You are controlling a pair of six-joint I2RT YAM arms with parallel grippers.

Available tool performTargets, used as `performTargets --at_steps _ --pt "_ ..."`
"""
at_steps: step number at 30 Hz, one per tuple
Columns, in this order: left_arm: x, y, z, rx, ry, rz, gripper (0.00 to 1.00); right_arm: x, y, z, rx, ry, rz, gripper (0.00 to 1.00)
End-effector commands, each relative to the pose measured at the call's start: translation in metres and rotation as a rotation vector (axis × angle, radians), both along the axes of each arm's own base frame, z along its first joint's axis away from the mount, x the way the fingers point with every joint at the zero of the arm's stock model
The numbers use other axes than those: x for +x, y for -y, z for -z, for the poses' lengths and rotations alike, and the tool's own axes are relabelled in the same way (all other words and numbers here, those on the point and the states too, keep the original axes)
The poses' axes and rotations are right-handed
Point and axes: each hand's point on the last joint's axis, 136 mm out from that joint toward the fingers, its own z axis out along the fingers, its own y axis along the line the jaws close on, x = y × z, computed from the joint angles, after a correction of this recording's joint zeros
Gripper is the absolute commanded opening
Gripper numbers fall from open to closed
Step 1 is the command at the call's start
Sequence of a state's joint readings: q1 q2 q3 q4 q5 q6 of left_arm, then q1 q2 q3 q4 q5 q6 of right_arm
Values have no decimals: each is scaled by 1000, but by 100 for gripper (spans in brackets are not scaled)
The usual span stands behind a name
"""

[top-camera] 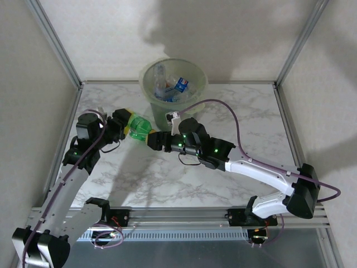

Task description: Put the plastic bottles in the bin

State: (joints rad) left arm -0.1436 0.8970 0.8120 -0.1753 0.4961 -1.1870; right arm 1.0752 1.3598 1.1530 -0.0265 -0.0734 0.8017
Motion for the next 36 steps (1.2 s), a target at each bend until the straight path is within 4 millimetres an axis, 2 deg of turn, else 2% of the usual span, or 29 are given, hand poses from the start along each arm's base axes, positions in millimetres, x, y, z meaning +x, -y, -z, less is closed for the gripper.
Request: performTargets --at_steps 1,9,16,18,20,21,23,27,30,31,36 --pt "-4 9 -28 -20 84 44 56 8 2 -14 23 14 23 52" --pt "-4 13 -24 -5 81 72 56 11 1 -14 12 18 23 40" --pt "-4 13 -20 15 80 75 58 12 2 -20 -2 32 25 23" --pt "-3 12 -21 30 86 71 67 12 3 -22 -5 37 26 22" --pt "-2 9 -22 54 89 60 86 12 6 -28 -7 50 33 21" --pt "-3 7 -23 68 94 54 99 14 8 -32 -16 60 44 21" --pt "-2 4 -28 101 111 46 99 21 16 -43 -33 88 72 21" --pt "-3 -2 -38 193 151 38 99 48 44 -83 -54 169 160 22" --pt "-4 -7 -42 233 166 25 99 80 72 -109 -71 208 245 23" --pt "-4 -8 -41 237 167 18 99 96 85 -115 -81 217 282 23" --pt "-3 -11 -31 260 151 11 99 155 118 -119 -127 218 359 23"
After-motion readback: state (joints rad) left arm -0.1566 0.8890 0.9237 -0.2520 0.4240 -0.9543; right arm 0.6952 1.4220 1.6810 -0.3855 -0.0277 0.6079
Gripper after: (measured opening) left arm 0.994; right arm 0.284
